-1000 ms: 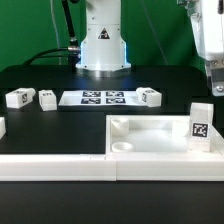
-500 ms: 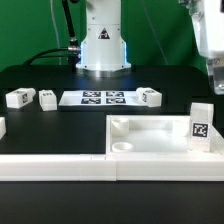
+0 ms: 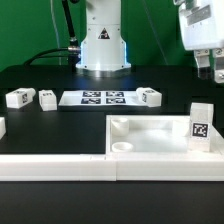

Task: Assemble square table

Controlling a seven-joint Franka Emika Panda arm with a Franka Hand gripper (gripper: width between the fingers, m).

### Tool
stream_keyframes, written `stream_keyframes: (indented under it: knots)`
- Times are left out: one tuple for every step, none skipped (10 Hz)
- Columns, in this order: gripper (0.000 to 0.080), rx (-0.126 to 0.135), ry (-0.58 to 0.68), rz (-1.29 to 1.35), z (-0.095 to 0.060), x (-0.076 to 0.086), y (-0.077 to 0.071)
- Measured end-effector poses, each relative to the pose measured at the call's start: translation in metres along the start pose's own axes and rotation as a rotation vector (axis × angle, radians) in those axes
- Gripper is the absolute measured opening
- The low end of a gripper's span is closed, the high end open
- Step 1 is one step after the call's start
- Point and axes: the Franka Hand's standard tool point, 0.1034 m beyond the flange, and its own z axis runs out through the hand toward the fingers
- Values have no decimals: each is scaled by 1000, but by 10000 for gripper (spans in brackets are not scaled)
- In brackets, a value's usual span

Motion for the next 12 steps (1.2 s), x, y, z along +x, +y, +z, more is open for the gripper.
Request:
stream_keyframes:
  knots:
    - [649, -1, 0, -60, 0, 0, 0]
    - [649, -2, 0, -99, 1, 0, 1]
    - [649, 36, 10, -168, 4, -4, 7]
    - [649, 40, 11, -239, 7, -11, 24]
    - [649, 15, 7, -359, 11, -12, 39]
    - [649, -6, 3, -469, 14, -9, 46]
    - [649, -35, 1, -516, 17, -10, 49]
    - [649, -32, 2, -607, 16, -9, 48]
    - [649, -33, 1, -677, 17, -9, 48]
    - [649, -33, 0, -749, 17, -9, 48]
    - [649, -36, -1, -791, 17, -8, 49]
    - [649, -34, 5, -901, 21, -7, 58]
